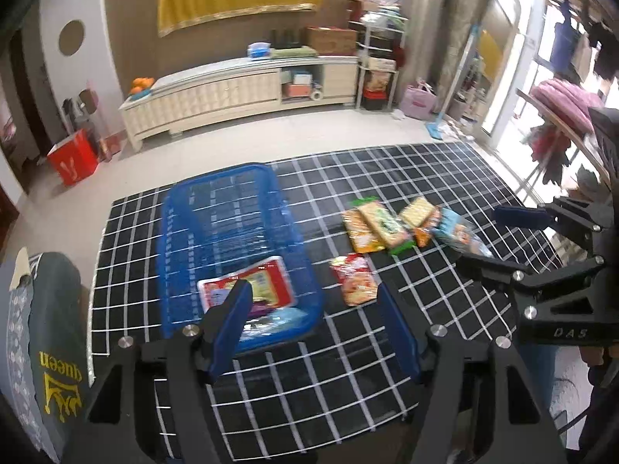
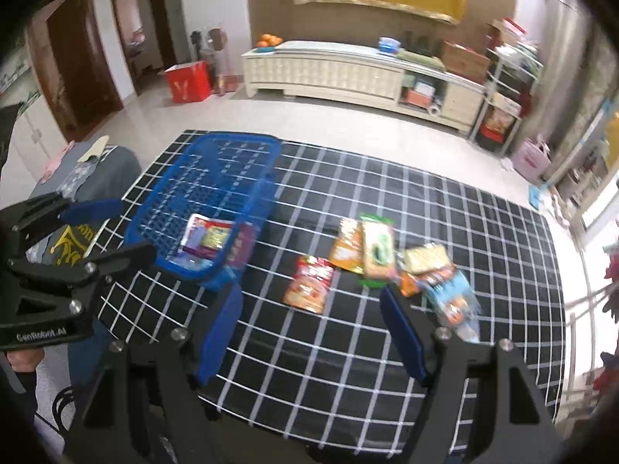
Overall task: Organize snacks
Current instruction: 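Withdraw both tools from the basket toward the remaining snacks, then grasp the red Konjac pouch with the left tool while the right tool grasps the blue Dan Huang Su bag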
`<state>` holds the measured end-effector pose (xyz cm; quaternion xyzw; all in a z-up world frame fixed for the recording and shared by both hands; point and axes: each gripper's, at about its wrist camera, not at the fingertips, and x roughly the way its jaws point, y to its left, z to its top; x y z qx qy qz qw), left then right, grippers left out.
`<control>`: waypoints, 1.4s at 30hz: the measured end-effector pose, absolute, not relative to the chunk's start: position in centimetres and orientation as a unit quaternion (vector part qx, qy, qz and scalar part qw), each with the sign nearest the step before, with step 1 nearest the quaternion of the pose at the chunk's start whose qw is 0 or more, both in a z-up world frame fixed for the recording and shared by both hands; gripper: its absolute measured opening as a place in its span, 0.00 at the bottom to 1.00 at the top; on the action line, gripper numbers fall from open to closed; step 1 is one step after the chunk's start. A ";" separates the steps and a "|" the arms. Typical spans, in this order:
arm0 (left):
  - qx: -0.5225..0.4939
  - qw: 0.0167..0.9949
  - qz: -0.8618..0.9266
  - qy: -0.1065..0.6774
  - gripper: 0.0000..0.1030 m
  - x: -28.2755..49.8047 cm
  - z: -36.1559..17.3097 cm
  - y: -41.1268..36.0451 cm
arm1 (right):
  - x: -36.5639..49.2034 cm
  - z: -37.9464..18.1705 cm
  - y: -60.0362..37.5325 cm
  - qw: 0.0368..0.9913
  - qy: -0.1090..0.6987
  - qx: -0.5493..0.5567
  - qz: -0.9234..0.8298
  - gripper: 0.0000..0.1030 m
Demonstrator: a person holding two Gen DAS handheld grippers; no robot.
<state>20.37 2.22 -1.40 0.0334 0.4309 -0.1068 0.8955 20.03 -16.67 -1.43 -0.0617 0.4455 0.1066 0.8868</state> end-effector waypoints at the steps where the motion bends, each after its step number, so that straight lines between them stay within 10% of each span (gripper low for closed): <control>1: 0.037 0.894 -0.112 0.432 0.63 20.3 -1.5 1.2 | 19.8 -1.5 -17.5 0.888 0.446 -0.056 0.102 0.75; 42: 0.010 0.805 -0.079 0.588 0.74 32.1 -20.4 -9.6 | 25.0 -16.5 -30.7 0.837 0.543 0.037 0.050 0.86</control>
